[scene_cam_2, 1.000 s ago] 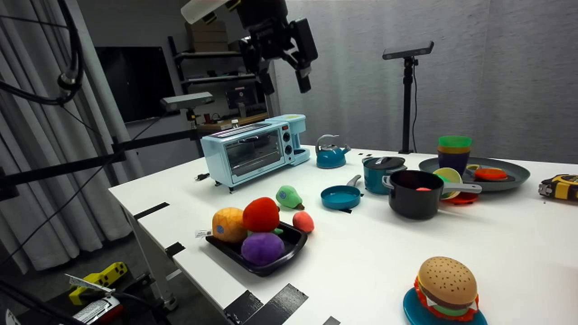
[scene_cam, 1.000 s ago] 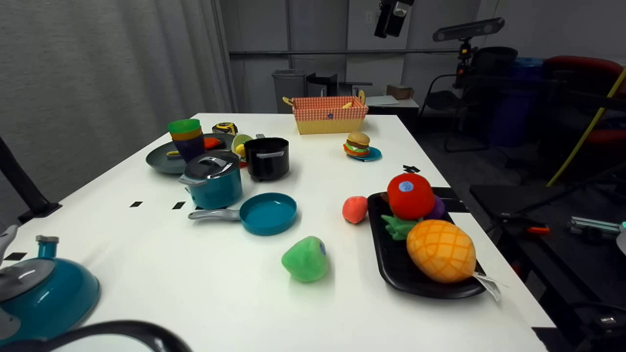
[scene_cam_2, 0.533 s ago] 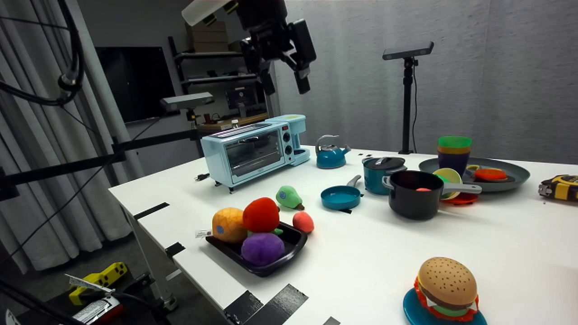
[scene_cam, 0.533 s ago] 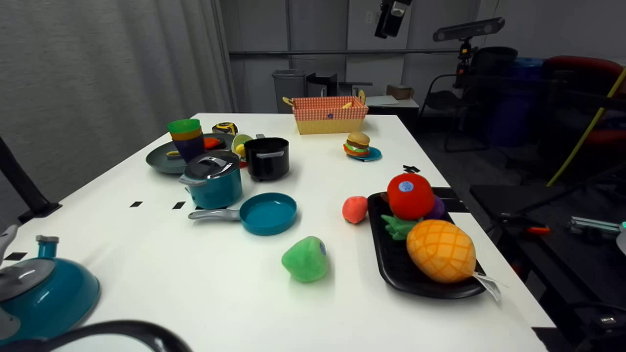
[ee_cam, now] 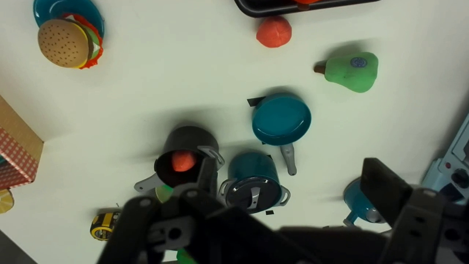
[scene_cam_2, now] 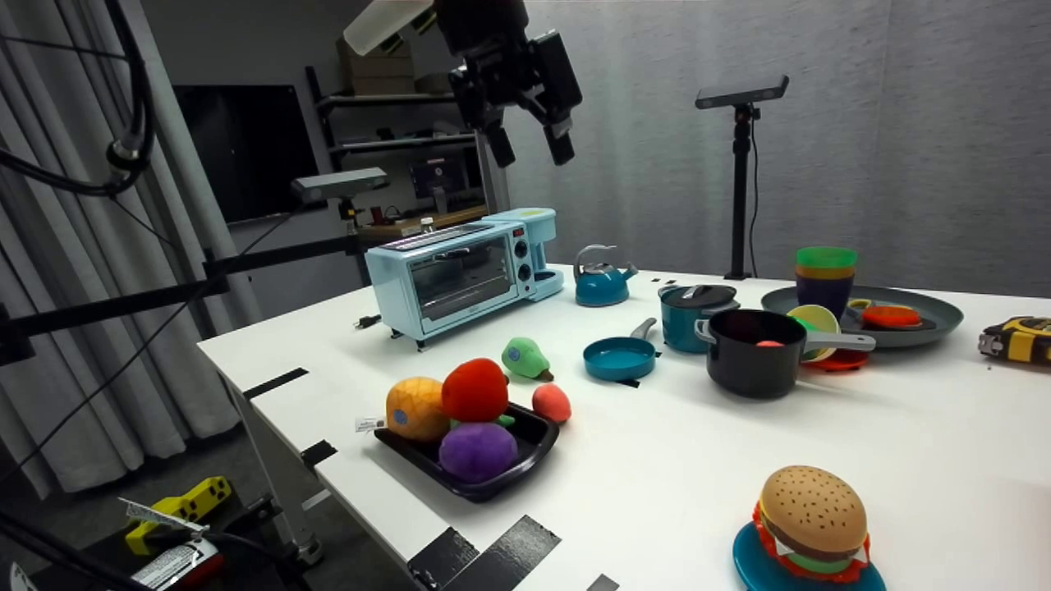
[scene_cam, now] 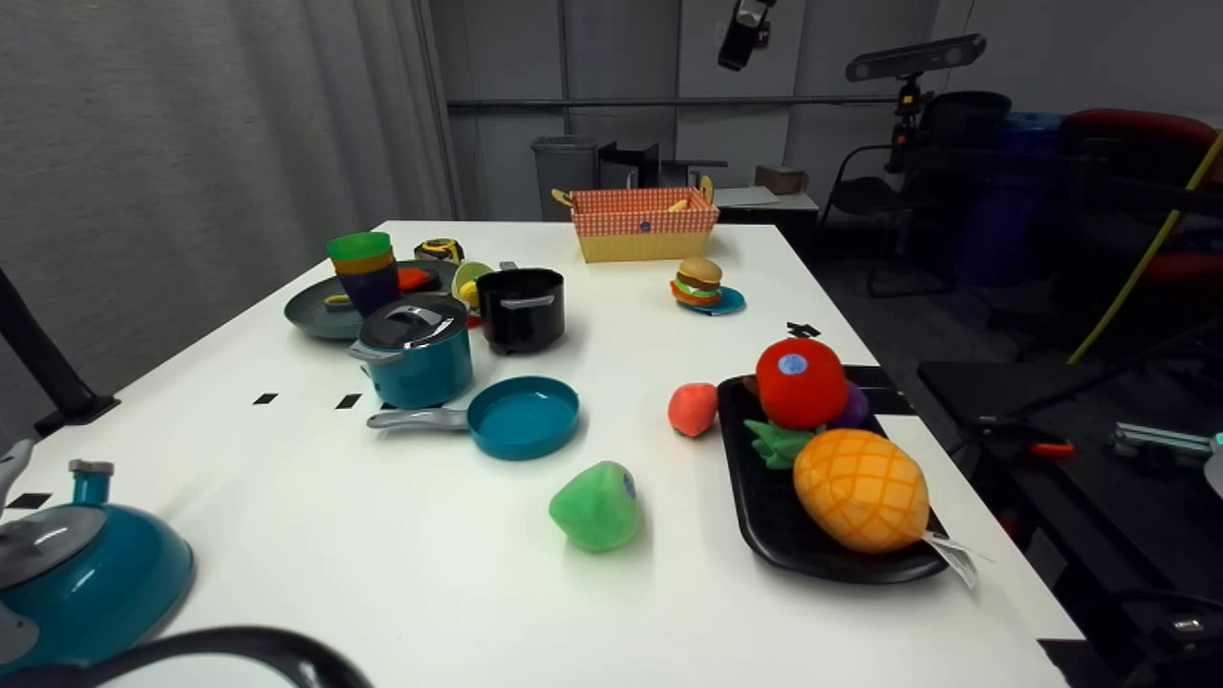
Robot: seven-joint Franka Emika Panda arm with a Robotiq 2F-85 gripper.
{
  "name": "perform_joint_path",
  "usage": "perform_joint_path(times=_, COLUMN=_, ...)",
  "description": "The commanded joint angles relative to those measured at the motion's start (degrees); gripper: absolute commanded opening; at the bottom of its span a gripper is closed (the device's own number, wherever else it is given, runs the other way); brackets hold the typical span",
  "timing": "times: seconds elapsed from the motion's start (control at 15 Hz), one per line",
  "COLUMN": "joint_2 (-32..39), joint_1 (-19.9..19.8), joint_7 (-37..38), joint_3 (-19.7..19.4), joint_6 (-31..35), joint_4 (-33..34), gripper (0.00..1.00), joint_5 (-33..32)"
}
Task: Take the lid off the blue pot and put it on the blue pan
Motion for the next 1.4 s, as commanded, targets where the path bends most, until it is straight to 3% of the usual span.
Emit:
perform_joint_path(times=0.0, joint_2=2.0, joint_1=-0.5, joint_7=0.1, joint_3=1.0, joint_6=1.8, joint_4=0.4, gripper=1.00, joint_5=0.5)
perform_joint_path(times=0.33, joint_2=10.1, joint_1=-0.4, joint_7=1.1, joint_3=2.2, joint_6=5.8, joint_4=2.9, gripper=1.00, joint_5=0.6)
perform_joint_path(times=1.33, joint_2=10.1, joint_1=-0.4, joint_7=1.0, joint_3=2.2, joint_6=5.7, joint_4=3.4, gripper=1.00, joint_5=0.7)
